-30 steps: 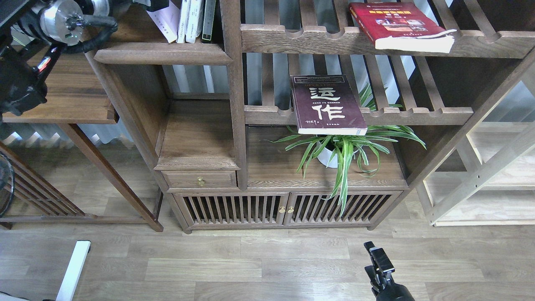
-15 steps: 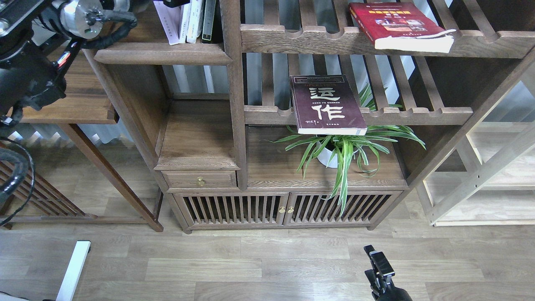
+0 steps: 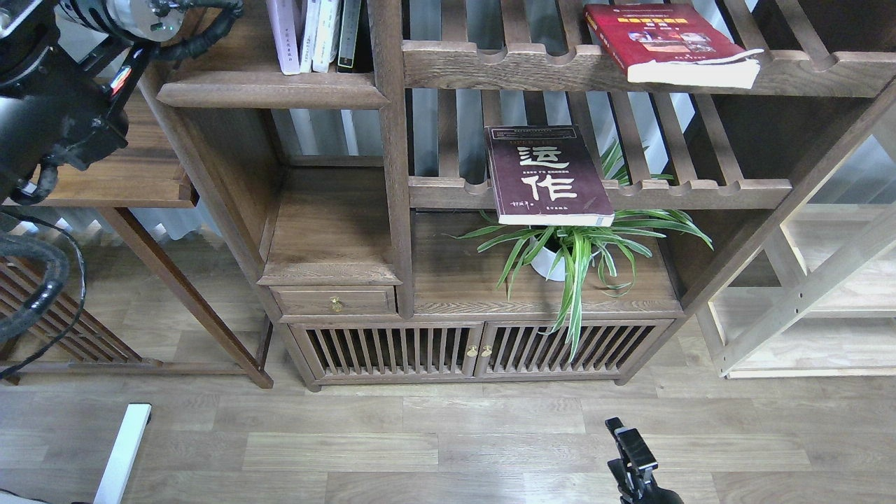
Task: Organize books on shelf
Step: 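Withdraw the left gripper down and away from the upper shelf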
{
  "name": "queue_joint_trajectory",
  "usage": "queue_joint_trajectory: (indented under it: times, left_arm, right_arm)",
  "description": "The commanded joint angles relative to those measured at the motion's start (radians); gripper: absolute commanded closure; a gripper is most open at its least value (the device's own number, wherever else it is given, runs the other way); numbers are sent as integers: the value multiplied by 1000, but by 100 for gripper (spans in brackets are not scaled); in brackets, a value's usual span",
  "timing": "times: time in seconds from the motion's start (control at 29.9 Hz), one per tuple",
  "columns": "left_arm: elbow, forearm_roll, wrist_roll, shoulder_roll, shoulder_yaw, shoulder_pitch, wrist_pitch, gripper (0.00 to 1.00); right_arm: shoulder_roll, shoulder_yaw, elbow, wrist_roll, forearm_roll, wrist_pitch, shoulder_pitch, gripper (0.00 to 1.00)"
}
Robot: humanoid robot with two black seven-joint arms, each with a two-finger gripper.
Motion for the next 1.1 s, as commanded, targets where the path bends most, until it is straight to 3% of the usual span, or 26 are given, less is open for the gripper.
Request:
queue_joint_trajectory:
  times: [0.0, 0.3, 0.8, 1.07]
  left_arm:
    - [6, -4, -43, 1, -5, 8, 0, 1]
    - [18, -31, -72, -10, -5, 31, 14, 1]
    - [26, -177, -323, -56, -10, 112, 20, 2]
    - [23, -179, -339, -59, -39, 79, 17, 2]
  right_arm:
    - [-2, 0, 1, 3, 0, 0, -3, 1]
    - [-2, 0, 0, 9, 2, 0, -8, 0]
    - [-2, 2, 0, 9, 2, 0, -22, 1]
    - [1, -1, 0, 1, 0, 0, -20, 0]
